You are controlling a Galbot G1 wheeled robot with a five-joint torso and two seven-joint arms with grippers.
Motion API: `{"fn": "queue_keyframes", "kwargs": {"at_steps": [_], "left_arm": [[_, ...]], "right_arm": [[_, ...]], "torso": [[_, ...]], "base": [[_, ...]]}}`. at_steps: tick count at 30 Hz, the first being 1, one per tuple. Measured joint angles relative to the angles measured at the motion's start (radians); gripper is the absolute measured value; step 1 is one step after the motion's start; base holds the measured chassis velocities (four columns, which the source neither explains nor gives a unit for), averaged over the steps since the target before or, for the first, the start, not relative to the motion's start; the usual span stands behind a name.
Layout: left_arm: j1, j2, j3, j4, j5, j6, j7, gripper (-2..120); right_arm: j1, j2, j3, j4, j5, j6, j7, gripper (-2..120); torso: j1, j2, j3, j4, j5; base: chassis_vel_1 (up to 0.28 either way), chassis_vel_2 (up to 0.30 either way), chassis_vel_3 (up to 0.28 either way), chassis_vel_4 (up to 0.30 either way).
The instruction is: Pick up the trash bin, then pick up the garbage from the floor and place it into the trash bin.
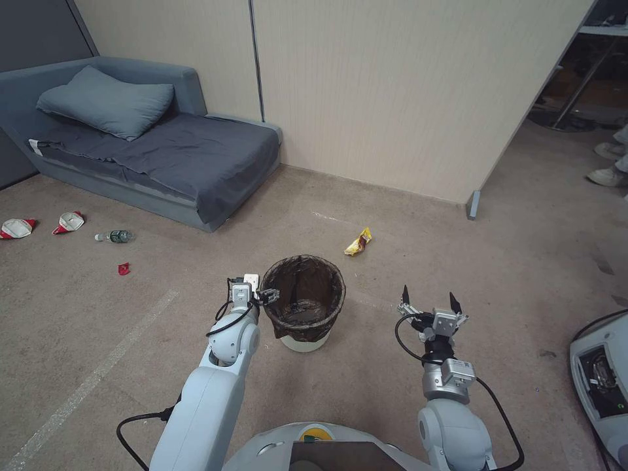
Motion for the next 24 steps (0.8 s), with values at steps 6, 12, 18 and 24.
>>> {"fn": "queue_keyframes", "kwargs": {"at_steps": [6,12,18,24], "left_arm": [[0.007,-0.001,0.001,-0.003,0.011,0.001,0.014,87],[0.012,-0.001,0.007,-0.005,0.016,0.001,0.029,67],[0.017,0.000,0.008,-0.017,0.015,0.001,0.030,45],[0.026,0.003,0.015,-0.039,0.015,0.004,0.031,19]], "right_arm": [[-0.001,0.000,-0.001,0.004,0.001,0.004,0.000,100],[-0.003,0.000,-0.006,0.008,0.001,0.005,-0.001,100],[-0.001,0.000,-0.012,0.009,0.000,0.005,-0.002,100],[0.006,0.000,-0.018,0.001,-0.009,0.016,0.000,100]], "torso": [[0.000,0.000,0.000,-0.0001,-0.0001],[0.000,0.000,0.000,-0.0003,-0.0006],[0.000,0.000,0.000,0.0000,-0.0003],[0.000,0.000,0.000,0.0000,-0.0002]], "base": [[0.000,0.000,0.000,0.000],[0.000,0.000,0.000,0.000],[0.000,0.000,0.000,0.000],[0.000,0.000,0.000,0.000]]}}
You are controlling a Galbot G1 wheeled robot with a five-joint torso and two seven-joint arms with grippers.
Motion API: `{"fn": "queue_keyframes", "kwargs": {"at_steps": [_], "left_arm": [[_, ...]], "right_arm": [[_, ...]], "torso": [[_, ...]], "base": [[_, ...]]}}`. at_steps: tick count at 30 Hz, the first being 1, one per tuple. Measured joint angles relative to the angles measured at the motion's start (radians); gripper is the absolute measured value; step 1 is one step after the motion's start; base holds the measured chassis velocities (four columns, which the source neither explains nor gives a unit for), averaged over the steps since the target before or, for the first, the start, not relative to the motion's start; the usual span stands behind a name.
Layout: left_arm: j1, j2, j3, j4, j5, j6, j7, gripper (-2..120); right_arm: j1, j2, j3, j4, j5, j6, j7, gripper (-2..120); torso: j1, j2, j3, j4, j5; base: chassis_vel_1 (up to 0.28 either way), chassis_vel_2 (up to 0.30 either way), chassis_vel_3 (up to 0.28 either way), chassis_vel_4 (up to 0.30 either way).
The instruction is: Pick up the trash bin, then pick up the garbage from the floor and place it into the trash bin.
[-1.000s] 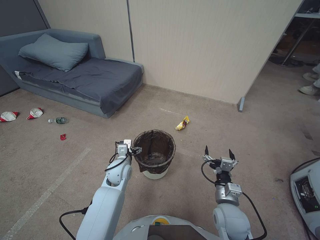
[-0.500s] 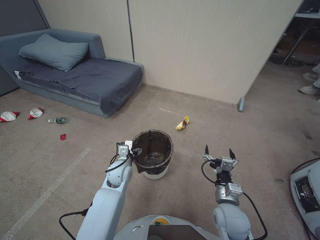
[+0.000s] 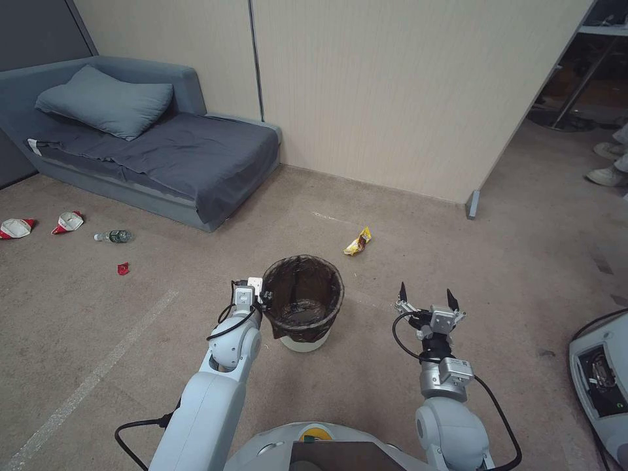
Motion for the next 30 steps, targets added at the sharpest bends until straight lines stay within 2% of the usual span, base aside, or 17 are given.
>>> {"fn": "queue_keyframes", "kwargs": {"at_steps": [2,3,4,12,20,22,23,25,30], "left_arm": [[0.001,0.000,0.000,-0.001,0.000,0.000,0.000,17],[0.002,0.000,0.000,-0.002,-0.001,0.000,0.002,10],[0.003,0.000,0.001,-0.003,-0.001,-0.001,0.002,9],[0.008,0.005,-0.005,-0.013,-0.005,-0.009,0.005,9],[0.030,0.017,-0.023,-0.061,-0.003,-0.044,0.044,7],[0.045,0.024,-0.033,-0.090,-0.004,-0.076,0.083,7],[0.045,0.024,-0.033,-0.090,-0.004,-0.076,0.083,7],[0.067,0.034,-0.051,-0.127,-0.004,-0.110,0.135,7],[0.095,0.049,-0.074,-0.182,-0.008,-0.144,0.176,7]], "right_arm": [[0.000,0.000,-0.001,0.000,-0.001,0.001,0.000,100],[0.000,0.000,-0.002,-0.001,-0.004,0.003,0.000,100],[0.000,0.000,-0.002,-0.001,-0.005,0.003,0.000,100],[0.002,0.000,-0.004,-0.001,-0.011,0.003,0.003,100],[0.003,0.000,0.003,0.008,-0.013,0.000,0.010,100],[0.003,0.000,0.008,0.018,-0.013,-0.004,0.014,100],[0.003,0.000,0.008,0.018,-0.013,-0.004,0.014,100],[0.004,0.000,0.013,0.028,-0.011,-0.010,0.018,100],[0.004,0.000,0.018,0.037,-0.009,-0.013,0.021,100]], "torso": [[0.000,0.000,0.000,-0.0001,0.0000],[0.000,0.000,0.000,0.0000,0.0000],[0.000,0.000,0.000,-0.0002,-0.0002],[0.000,0.000,0.000,0.0000,0.0000],[0.000,0.000,0.000,0.0002,0.0001],[0.000,0.000,0.000,0.0001,0.0000],[0.000,0.000,0.000,0.0001,0.0000],[0.000,0.000,0.000,0.0001,0.0002],[0.000,0.000,0.000,0.0000,0.0001]], "base": [[0.000,0.000,0.000,0.000],[0.000,0.000,0.000,0.000],[0.000,0.000,0.000,0.000],[0.000,0.000,0.000,0.000],[0.000,0.000,0.000,0.000],[0.000,0.000,0.000,0.000],[0.000,0.000,0.000,0.000],[0.000,0.000,0.000,0.000],[0.000,0.000,0.000,0.000]]}}
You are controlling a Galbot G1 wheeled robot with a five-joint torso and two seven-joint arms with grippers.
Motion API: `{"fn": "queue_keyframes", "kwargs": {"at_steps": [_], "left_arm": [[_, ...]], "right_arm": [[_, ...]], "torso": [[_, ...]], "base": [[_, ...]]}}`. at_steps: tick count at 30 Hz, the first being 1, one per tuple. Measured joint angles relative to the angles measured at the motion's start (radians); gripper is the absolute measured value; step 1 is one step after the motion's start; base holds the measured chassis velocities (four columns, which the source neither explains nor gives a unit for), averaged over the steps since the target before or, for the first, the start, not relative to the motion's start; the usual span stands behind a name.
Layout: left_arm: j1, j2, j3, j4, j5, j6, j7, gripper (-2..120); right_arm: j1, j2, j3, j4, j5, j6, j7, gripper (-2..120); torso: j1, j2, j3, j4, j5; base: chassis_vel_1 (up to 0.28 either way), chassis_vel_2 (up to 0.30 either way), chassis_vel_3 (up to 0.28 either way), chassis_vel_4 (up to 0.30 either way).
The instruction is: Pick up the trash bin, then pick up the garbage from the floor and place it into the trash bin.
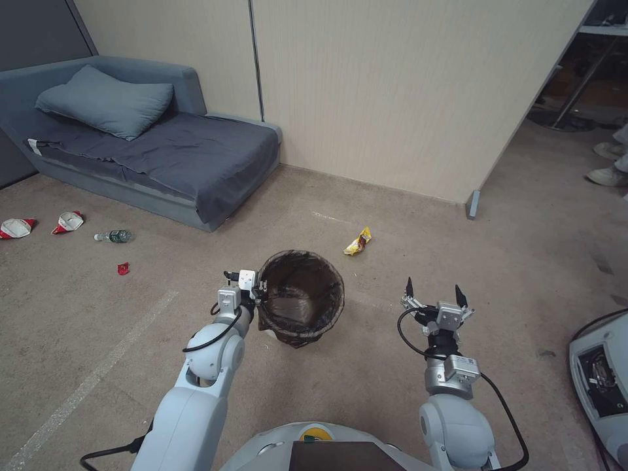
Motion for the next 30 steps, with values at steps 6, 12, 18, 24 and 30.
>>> {"fn": "queue_keyframes", "kwargs": {"at_steps": [6,12,18,24,30], "left_arm": [[0.033,0.031,-0.055,-0.090,-0.034,-0.006,0.027,7],[0.066,0.045,-0.095,-0.150,-0.061,-0.032,0.060,7],[0.116,0.049,-0.133,-0.207,-0.079,-0.074,0.087,7],[0.160,0.036,-0.155,-0.235,-0.081,-0.112,0.096,7],[0.177,0.020,-0.173,-0.238,-0.075,-0.128,0.096,7]], "right_arm": [[-0.001,0.000,0.003,0.009,0.003,-0.001,0.003,100],[-0.002,0.000,0.003,0.024,0.009,-0.009,0.005,100],[-0.006,0.000,0.004,0.039,0.021,-0.021,0.008,100],[-0.011,0.000,0.008,0.048,0.027,-0.022,0.013,100],[-0.018,0.000,0.017,0.057,0.027,-0.024,0.003,100]], "torso": [[0.000,0.000,0.000,0.0002,0.0000],[0.000,0.000,0.000,-0.0001,-0.0001],[0.000,0.000,0.000,0.0000,-0.0001],[0.000,0.000,0.000,0.0000,-0.0001],[0.000,0.000,0.000,0.0000,-0.0001]], "base": [[0.000,0.000,0.000,0.000],[0.000,0.000,0.000,0.000],[0.000,0.000,0.000,0.000],[0.000,0.000,0.000,0.000],[0.000,0.000,0.000,0.000]]}}
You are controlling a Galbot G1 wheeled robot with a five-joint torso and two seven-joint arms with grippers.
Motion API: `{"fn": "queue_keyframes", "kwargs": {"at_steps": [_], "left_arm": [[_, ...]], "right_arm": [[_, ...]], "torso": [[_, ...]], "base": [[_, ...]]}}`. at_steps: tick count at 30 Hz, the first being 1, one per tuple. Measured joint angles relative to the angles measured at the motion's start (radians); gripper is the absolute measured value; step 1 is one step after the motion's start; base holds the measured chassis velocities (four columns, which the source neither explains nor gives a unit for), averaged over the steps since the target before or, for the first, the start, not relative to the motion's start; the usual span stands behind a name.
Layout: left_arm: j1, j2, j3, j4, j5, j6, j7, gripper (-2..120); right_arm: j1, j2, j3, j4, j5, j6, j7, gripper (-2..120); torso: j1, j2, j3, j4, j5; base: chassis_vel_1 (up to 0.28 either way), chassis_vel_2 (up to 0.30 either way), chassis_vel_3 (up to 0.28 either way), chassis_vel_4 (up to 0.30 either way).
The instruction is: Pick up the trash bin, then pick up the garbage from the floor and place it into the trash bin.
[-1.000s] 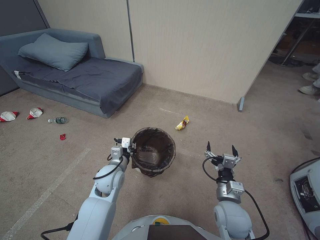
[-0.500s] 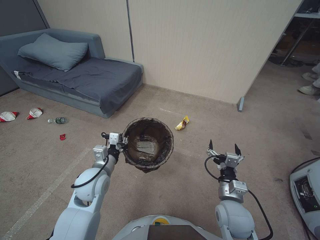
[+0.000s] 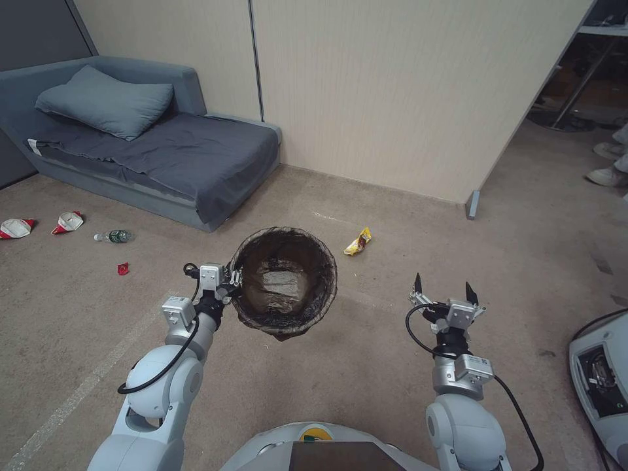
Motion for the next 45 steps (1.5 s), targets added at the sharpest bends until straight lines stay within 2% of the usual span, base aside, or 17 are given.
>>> {"fn": "queue_keyframes", "kwargs": {"at_steps": [11,45], "left_arm": [[0.030,-0.021,-0.028,0.006,0.020,-0.030,0.010,7],[0.029,-0.024,-0.020,-0.005,0.020,-0.030,0.008,7]], "right_arm": [[0.002,0.000,-0.001,-0.003,-0.011,-0.003,0.000,100],[0.006,0.000,-0.005,-0.015,-0.011,0.000,-0.002,100]], "torso": [[0.000,0.000,0.000,-0.0001,0.0001],[0.000,0.000,0.000,0.0000,0.0001]], "base": [[-0.023,0.024,0.020,-0.026],[-0.098,0.103,0.099,-0.098]]}}
